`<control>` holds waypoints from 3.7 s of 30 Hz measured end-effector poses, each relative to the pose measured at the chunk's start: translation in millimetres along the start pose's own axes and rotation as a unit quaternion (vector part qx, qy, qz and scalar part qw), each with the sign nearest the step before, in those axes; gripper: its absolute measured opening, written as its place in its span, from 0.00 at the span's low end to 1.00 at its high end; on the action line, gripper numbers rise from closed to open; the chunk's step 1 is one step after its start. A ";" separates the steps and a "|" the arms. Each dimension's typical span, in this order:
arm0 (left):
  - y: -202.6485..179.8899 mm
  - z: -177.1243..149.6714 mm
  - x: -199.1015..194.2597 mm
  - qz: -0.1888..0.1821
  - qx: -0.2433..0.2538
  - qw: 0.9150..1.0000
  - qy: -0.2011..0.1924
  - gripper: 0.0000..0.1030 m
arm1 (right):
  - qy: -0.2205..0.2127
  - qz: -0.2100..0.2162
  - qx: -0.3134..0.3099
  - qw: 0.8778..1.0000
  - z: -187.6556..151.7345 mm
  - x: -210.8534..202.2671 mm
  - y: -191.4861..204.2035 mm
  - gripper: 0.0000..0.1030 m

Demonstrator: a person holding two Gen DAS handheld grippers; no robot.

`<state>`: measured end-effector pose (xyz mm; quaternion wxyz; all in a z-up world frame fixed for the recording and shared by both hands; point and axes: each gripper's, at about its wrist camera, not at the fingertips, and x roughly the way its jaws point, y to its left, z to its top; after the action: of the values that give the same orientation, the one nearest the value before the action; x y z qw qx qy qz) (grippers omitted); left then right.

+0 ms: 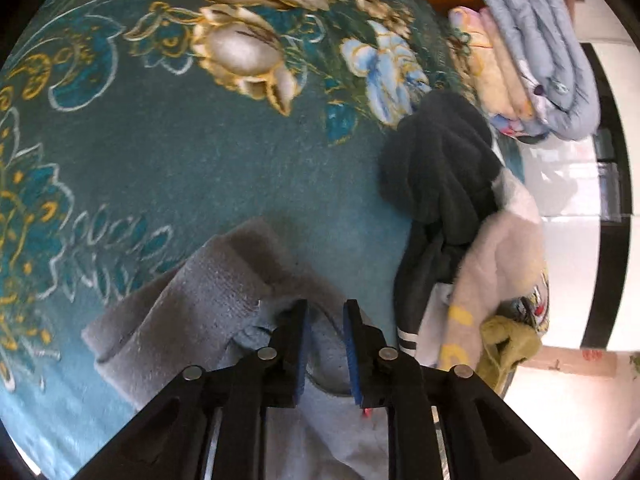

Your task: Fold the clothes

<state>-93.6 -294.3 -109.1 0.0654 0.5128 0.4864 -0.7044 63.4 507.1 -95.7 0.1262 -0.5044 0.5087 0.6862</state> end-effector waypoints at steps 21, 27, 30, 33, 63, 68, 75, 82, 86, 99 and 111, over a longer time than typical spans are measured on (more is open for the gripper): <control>109.4 -55.8 -35.3 -0.007 -0.022 0.997 -0.070 0.54 | -0.058 0.083 0.022 0.995 -96.3 -16.0 -78.4 0.49; 99.8 -43.2 -23.3 0.001 -0.020 0.996 -0.090 0.54 | -0.117 0.118 0.081 0.983 -87.7 6.2 -94.6 0.54; 98.9 -43.1 -24.2 0.006 -0.012 0.995 -0.102 0.52 | -0.151 0.102 0.084 0.980 -78.7 7.9 -94.0 0.54; 98.5 -44.2 -26.8 0.013 -0.012 0.994 -0.111 0.43 | -0.164 0.086 0.082 0.979 -74.9 8.5 -89.6 0.39; 116.0 -46.1 -100.0 0.026 -0.006 0.992 -0.124 0.18 | -0.127 0.166 -0.061 0.976 -77.6 -72.5 -5.1 0.08; 116.2 -44.7 -106.3 0.003 -0.018 0.991 -0.133 0.18 | -0.173 0.290 -0.116 0.934 -77.1 -126.5 47.6 0.08; 142.8 -45.6 -92.4 0.009 -0.061 0.990 -0.125 0.18 | -0.114 0.139 -0.028 0.983 -59.0 -28.8 -33.1 0.08; 137.2 -41.9 -91.8 0.011 -0.050 0.991 -0.120 0.18 | -0.102 0.105 0.011 0.989 -65.5 -11.2 -70.8 0.13; 139.5 -41.1 -89.9 0.006 -0.057 0.991 -0.121 0.19 | -0.114 0.072 0.018 0.991 -71.8 -16.7 -76.0 0.50; 136.8 -40.6 -90.3 0.012 -0.060 0.991 -0.122 0.19 | -0.149 0.088 0.071 0.982 -57.4 13.3 -79.2 0.21; 85.8 -57.0 -153.9 -0.051 0.041 0.987 -0.146 0.17 | -0.216 0.213 -0.041 0.952 -63.1 -123.0 -19.0 0.16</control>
<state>66.3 -358.5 -41.2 0.0785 0.3815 0.4681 -0.7932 168.5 505.4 -3.9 0.0634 -0.2290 0.5359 0.8102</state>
